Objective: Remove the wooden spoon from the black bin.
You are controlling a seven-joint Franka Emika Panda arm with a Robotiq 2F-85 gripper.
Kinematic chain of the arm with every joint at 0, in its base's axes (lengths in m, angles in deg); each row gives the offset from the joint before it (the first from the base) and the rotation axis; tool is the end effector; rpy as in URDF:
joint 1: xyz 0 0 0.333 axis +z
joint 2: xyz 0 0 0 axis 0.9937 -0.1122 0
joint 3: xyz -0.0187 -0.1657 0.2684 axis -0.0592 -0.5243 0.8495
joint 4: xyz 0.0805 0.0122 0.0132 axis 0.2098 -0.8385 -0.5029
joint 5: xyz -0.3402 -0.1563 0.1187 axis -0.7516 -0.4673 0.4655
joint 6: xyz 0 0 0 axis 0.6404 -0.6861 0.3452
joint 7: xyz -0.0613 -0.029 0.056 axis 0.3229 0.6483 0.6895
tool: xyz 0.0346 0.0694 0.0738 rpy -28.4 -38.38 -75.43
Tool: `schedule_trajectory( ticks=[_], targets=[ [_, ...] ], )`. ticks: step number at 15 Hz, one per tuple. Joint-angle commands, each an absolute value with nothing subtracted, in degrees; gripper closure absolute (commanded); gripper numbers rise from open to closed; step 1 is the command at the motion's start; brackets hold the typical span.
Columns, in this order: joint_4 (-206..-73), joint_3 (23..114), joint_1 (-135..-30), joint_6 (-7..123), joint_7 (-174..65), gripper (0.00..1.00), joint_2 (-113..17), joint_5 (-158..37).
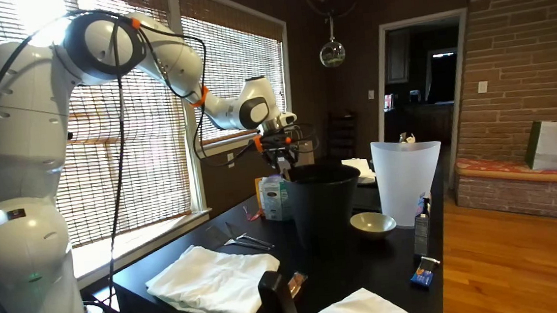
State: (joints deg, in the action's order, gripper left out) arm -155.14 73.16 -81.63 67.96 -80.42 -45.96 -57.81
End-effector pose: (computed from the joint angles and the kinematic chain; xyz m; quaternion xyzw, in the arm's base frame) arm 0.6468 0.0300 0.4175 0.9598 0.2020 0.1926 0.0308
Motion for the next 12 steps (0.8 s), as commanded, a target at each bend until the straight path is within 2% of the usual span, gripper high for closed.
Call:
schedule_trajectory(
  ticks=[1,2,3,4,5,12],
  targets=[
    [-152.85,73.89,-82.51,66.11,-79.32,0.11,-46.82,-59.29],
    [-152.71,73.90,-82.55,66.01,-79.37,0.06,-46.82,-59.25],
    [-152.50,73.90,-82.59,65.94,-79.39,0.47,-46.84,-59.23],
    [-152.36,73.90,-82.63,66.05,-79.35,0.42,-46.88,-59.17],
    [-152.26,73.87,-82.66,65.90,-79.32,0.43,-46.87,-59.22],
    [-151.95,73.64,-82.68,63.11,-79.19,0.93,-47.06,-59.83]
  ],
)
